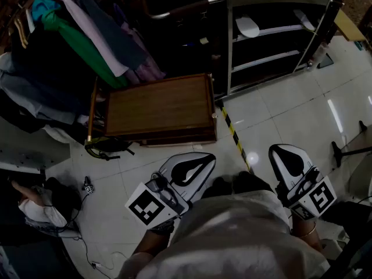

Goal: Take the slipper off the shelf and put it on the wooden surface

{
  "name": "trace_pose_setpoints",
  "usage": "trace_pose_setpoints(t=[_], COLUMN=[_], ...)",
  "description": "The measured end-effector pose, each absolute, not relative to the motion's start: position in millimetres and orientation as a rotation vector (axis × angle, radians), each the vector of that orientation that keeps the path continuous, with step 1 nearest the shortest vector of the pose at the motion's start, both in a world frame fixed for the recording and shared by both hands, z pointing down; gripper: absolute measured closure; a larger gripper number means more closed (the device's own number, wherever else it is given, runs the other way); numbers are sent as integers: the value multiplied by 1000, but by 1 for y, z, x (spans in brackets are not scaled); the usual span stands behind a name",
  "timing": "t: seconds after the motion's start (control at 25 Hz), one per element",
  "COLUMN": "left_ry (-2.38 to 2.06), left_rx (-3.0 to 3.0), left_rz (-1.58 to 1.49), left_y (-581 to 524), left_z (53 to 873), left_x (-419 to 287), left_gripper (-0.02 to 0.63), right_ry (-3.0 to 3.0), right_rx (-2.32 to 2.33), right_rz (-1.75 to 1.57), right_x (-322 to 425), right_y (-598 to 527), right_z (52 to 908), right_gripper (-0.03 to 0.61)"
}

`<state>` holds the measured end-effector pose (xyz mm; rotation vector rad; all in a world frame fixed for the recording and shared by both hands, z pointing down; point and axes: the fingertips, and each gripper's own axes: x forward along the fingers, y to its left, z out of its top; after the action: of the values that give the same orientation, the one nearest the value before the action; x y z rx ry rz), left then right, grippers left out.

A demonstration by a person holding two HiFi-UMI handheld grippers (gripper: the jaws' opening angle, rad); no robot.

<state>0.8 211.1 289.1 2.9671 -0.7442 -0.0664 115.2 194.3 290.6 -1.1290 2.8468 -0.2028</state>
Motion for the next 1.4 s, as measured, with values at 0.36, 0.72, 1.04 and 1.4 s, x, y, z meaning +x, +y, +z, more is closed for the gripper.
trace_pose_setpoints(t=[0.36, 0.72, 1.04, 1.4], left_ry=[-684, -677, -863, -866], left_rx=[2941, 2968, 2934, 2823], left_rz=[-109, -20, -106, -157], left_y=[185, 115, -5, -84], left_z=[290, 291, 277, 305], left_x=[22, 85, 144, 174], left_gripper=[620, 618, 618, 619], right_ry=[2871, 2902, 2978, 3026], right_rx=[-1229, -1114, -892, -949], right_rz=[-166, -199, -236, -383], right_x=[148, 186, 241, 270], right_y=[155, 73, -25, -120], right_z=[296, 298, 302, 353], right_gripper=[574, 574, 574, 574])
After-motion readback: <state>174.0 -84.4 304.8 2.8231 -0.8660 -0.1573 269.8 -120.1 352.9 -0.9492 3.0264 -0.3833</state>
